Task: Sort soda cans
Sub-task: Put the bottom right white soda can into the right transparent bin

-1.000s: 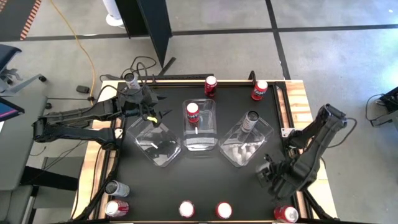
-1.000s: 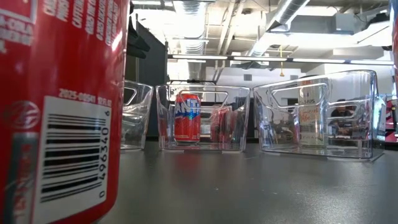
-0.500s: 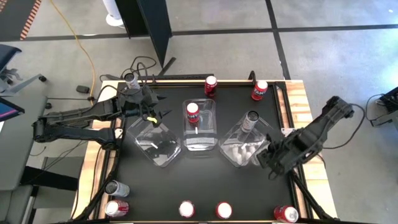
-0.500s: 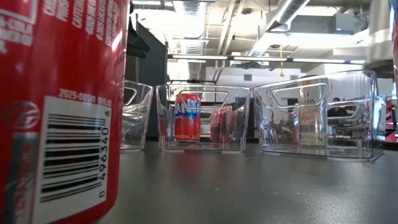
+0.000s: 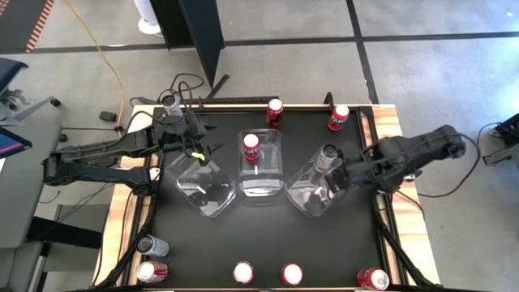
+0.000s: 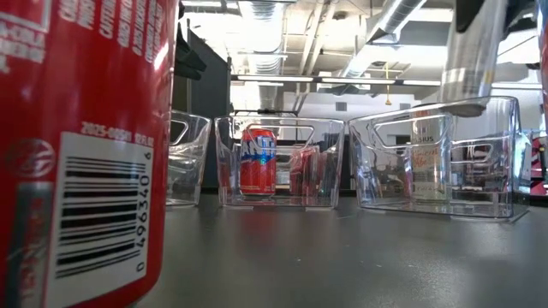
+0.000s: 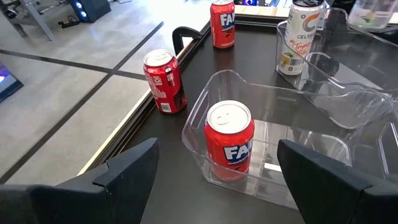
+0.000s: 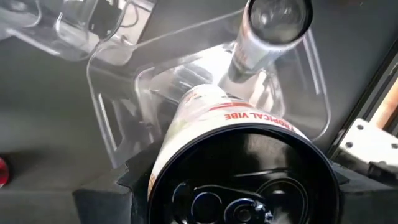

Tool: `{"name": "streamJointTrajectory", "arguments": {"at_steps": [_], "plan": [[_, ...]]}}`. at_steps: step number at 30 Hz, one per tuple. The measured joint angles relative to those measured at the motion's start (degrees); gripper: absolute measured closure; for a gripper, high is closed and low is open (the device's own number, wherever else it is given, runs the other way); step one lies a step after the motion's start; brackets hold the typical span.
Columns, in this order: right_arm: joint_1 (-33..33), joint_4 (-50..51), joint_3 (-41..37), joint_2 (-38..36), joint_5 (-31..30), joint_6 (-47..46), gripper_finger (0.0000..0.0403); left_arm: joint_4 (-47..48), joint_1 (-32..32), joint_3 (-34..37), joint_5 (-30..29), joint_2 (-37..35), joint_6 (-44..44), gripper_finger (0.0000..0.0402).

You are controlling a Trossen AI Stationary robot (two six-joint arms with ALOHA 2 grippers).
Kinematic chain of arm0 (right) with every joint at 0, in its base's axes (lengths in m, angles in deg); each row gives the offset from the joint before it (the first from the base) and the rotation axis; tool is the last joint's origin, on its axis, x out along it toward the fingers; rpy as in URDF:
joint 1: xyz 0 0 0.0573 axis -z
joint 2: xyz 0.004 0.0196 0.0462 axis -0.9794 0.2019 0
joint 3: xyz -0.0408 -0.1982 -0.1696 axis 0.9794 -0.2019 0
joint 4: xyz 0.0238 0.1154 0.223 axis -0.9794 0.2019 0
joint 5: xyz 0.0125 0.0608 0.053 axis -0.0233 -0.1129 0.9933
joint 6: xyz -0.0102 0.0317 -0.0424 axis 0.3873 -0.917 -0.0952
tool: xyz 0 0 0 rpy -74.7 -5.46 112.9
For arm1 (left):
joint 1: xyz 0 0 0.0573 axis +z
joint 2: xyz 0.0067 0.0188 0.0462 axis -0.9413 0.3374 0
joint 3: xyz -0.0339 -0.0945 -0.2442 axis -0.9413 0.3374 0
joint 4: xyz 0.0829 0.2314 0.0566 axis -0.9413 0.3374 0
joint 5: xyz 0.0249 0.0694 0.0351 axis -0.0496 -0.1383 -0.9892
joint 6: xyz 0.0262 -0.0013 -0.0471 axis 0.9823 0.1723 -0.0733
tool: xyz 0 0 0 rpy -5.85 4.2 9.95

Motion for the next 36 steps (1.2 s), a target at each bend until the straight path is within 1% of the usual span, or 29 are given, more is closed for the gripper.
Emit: {"name": "streamJointTrajectory", "arguments": {"at_steps": [4,10,16,19,30,36], "plan": [[3.23,0.06,0.0,0.17,1.22,4.72,0.0127,0.0,0.01,0.0,0.0,0.0,0.15,0.0081],[6.01,-0.04,-0.25,0.43,2.5,11.72,0.0127,-0.41,0.02,0.4,0.0,-0.02,0.38,0.0081],[8.06,0.04,-4.43,0.38,3.72,18.52,0.0127,-1.62,0.02,1.09,0.02,-0.02,0.61,0.0081],[9.34,-0.09,-6.61,0.38,4.29,20.49,0.0127,-1.59,0.02,1.09,0.02,-0.02,0.55,0.0081],[13.69,-0.02,-12.89,0.35,4.14,22.76,0.0127,-1.6,0.02,1.09,0.0,-0.02,0.42,0.0081],[14.27,-1.37,-15.2,0.31,1.68,20.13,0.0127,-1.57,0.02,1.09,0.02,-0.02,0.52,0.0081]]}}
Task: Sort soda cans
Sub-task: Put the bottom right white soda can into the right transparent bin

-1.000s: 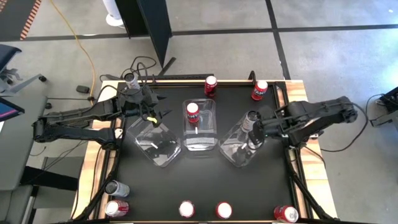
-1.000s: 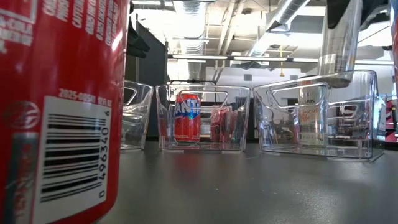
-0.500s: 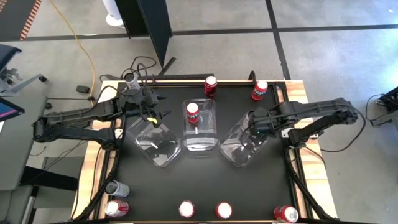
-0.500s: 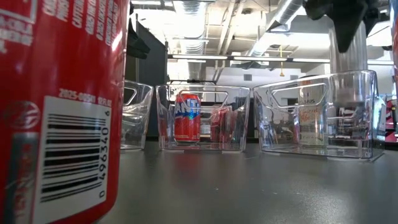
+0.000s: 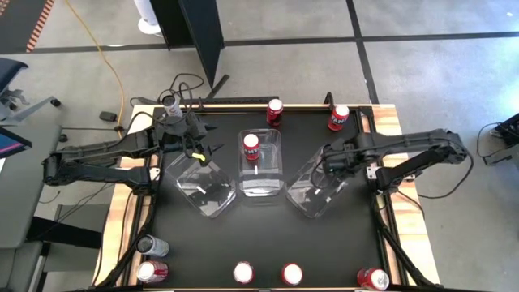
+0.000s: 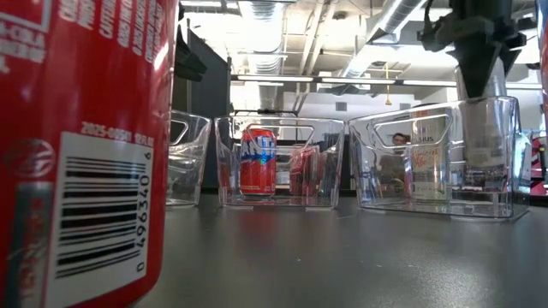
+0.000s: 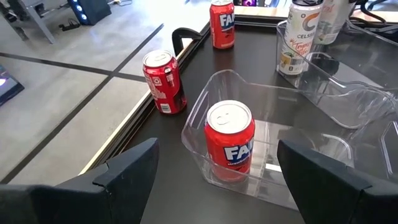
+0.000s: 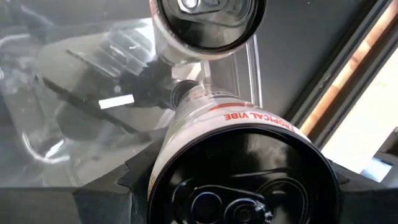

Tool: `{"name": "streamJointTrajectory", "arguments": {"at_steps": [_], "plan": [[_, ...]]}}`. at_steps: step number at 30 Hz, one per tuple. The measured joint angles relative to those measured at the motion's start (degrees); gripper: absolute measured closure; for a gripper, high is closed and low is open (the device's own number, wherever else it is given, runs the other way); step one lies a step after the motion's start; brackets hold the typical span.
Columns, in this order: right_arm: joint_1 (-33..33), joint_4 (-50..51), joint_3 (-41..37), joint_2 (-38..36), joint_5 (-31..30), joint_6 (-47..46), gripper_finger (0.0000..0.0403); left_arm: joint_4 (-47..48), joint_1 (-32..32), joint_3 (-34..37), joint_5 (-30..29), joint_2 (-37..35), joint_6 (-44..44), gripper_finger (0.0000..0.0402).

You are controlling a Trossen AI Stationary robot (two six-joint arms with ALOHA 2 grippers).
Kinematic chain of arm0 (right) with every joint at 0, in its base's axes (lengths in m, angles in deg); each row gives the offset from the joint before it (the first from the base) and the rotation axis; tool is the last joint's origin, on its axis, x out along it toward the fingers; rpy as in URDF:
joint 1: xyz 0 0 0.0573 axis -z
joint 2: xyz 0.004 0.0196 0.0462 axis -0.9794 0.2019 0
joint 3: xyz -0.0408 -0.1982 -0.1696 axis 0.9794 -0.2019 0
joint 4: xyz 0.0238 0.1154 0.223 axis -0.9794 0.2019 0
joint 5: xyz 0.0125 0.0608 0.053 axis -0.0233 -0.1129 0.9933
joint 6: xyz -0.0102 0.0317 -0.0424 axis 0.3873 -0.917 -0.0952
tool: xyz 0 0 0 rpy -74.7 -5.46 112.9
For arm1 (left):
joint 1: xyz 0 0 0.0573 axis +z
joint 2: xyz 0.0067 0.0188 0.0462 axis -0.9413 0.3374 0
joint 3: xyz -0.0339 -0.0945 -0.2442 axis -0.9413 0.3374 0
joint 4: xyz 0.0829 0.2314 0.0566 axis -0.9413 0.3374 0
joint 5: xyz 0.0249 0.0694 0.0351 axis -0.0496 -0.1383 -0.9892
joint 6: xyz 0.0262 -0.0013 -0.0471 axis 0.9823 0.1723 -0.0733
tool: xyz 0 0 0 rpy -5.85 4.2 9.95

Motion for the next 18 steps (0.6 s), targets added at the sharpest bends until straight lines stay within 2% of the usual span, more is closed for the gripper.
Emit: {"name": "streamJointTrajectory", "arguments": {"at_steps": [18], "plan": [[-0.02,-4.93,-5.82,-0.02,0.77,-13.09,0.0127,0.26,0.0,0.0,0.0,0.0,0.07,0.0081]]}}
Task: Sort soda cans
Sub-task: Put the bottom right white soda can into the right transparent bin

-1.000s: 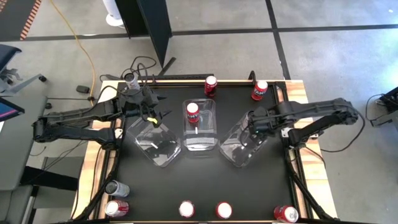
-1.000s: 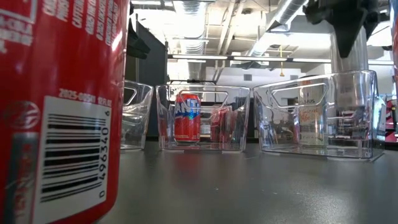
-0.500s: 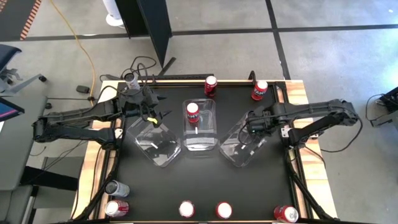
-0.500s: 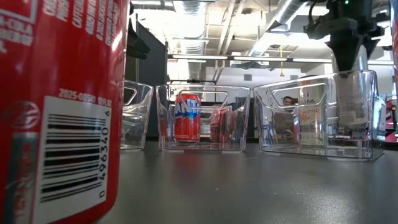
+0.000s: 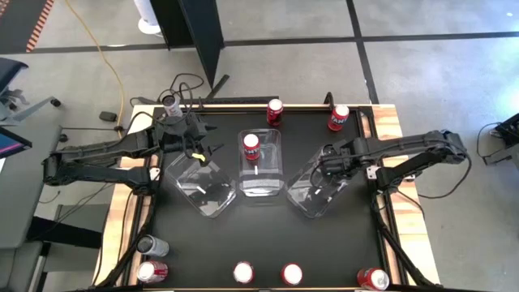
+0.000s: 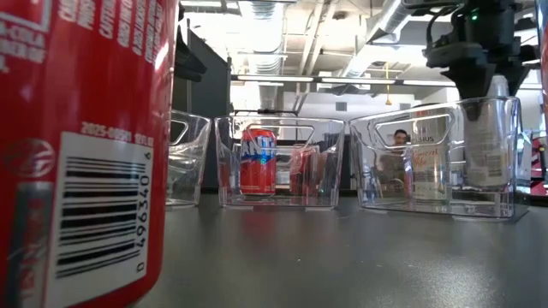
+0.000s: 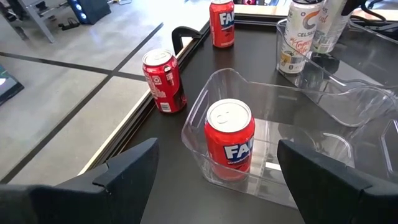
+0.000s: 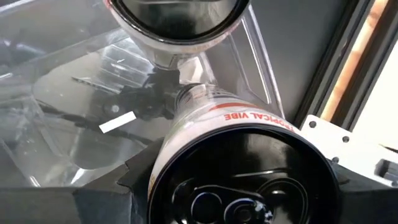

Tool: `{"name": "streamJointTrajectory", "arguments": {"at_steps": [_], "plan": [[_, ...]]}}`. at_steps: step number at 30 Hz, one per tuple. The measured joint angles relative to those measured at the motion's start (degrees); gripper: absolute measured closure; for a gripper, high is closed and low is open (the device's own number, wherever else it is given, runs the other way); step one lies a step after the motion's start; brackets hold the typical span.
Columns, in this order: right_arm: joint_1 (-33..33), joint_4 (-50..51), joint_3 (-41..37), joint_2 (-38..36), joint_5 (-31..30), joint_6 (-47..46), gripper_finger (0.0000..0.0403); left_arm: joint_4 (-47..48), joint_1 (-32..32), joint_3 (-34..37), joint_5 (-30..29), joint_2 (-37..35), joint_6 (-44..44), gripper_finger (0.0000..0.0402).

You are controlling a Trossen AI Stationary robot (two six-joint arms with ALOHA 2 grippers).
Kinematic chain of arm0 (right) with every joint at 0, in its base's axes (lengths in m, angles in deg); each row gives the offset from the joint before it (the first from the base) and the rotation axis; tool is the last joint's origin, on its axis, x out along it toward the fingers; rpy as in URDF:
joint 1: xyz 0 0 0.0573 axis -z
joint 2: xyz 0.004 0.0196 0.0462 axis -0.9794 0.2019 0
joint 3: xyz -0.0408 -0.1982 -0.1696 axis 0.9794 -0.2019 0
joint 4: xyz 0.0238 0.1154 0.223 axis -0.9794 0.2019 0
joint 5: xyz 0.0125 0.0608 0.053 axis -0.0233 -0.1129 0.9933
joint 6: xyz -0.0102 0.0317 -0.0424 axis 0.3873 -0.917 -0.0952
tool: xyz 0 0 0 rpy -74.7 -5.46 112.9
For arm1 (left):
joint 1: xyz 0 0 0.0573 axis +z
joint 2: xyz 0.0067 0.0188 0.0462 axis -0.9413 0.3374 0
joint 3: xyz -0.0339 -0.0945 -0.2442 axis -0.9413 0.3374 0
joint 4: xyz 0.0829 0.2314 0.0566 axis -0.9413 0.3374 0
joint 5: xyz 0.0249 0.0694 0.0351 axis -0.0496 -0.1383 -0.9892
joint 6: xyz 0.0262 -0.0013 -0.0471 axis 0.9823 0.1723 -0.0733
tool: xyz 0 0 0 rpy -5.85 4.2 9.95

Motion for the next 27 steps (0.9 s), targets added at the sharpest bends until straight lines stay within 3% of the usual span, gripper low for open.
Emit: {"name": "streamJointTrajectory", "arguments": {"at_steps": [27], "plan": [[-0.85,-0.07,0.04,0.13,0.23,-11.1,0.0127,0.5,0.0,0.0,0.06,0.0,0.94,0.0081]]}}
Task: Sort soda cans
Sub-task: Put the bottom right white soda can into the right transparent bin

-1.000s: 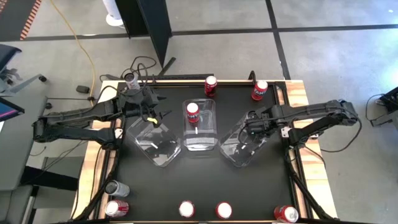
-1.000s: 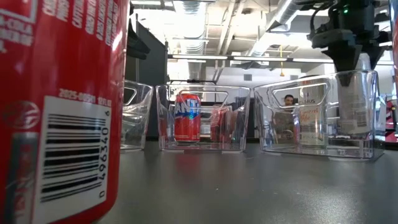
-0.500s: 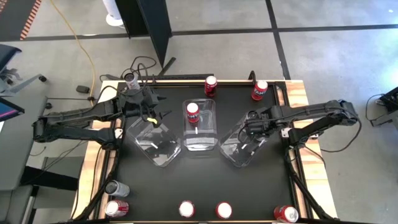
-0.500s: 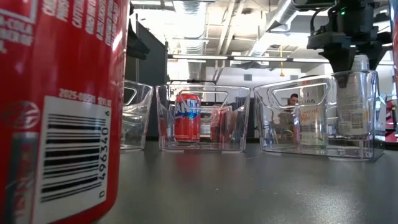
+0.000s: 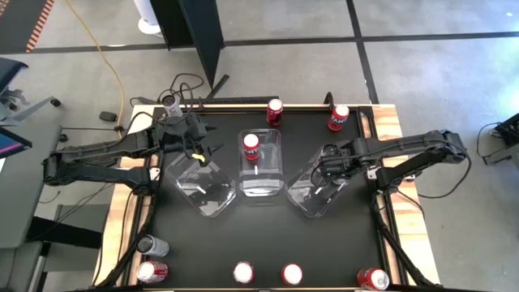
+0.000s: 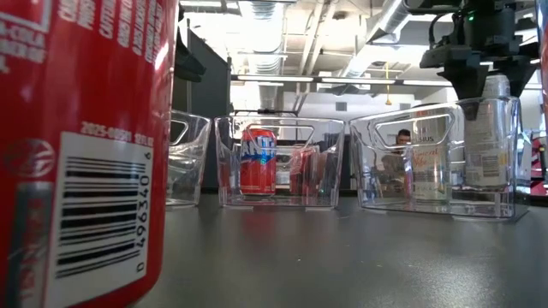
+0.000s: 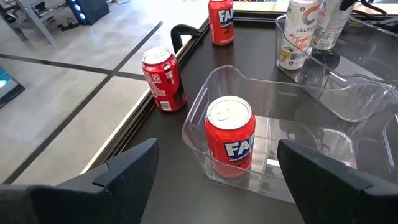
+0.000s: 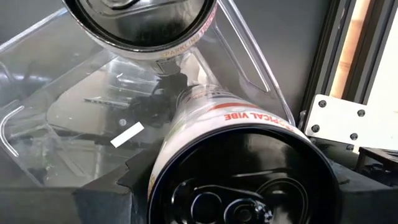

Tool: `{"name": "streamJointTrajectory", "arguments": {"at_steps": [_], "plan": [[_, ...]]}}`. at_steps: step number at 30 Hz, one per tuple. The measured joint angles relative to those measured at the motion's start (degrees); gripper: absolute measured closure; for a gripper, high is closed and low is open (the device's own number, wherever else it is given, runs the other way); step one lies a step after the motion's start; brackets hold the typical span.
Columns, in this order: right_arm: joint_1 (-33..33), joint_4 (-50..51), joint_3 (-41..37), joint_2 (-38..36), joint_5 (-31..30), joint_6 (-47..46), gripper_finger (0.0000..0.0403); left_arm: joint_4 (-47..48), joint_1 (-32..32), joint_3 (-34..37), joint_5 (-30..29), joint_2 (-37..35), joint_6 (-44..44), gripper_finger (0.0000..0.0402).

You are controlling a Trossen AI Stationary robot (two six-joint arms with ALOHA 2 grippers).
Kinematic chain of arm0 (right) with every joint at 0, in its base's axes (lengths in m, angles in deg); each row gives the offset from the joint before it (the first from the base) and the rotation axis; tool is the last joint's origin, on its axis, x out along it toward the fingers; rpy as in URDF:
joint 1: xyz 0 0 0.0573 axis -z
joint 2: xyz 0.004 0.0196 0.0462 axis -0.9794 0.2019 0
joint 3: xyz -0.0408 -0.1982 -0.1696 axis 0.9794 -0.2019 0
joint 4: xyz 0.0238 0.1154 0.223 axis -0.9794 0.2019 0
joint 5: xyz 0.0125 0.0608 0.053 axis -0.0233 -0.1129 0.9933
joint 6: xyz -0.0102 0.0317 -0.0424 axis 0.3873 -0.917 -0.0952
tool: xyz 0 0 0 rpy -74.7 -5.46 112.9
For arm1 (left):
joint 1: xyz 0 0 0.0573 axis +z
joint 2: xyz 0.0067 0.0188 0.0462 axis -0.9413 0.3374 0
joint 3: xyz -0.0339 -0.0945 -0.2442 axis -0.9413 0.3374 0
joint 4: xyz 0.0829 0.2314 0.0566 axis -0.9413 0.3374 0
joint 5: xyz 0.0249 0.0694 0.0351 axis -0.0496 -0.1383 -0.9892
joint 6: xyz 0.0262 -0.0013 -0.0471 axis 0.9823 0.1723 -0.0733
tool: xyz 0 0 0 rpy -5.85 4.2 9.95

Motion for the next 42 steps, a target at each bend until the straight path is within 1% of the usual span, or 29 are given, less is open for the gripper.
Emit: {"name": "streamJointTrajectory", "arguments": {"at_steps": [4,11,34,37,42], "plan": [[-1.57,-0.14,-0.14,0.0,-0.5,-2.21,0.0127,0.0,0.0,0.0,0.05,0.0,0.0,0.0081],[-3.12,-4.11,-4.5,0.02,0.14,-3.87,0.0127,-0.2,0.0,0.0,1.34,0.0,0.06,0.0081],[0.9,-2.62,-4.63,0.0,0.29,-3.39,0.0127,-0.02,0.0,0.0,1.24,0.0,0.01,0.0081],[0.9,-2.85,-4.63,0.0,0.29,-3.37,0.0119,-0.04,0.0,0.0,1.22,0.0,0.07,0.0081],[0.9,-2.84,-4.63,0.0,0.28,-3.36,0.0088,-0.02,0.0,0.0,1.21,0.0,0.09,0.0081]]}}
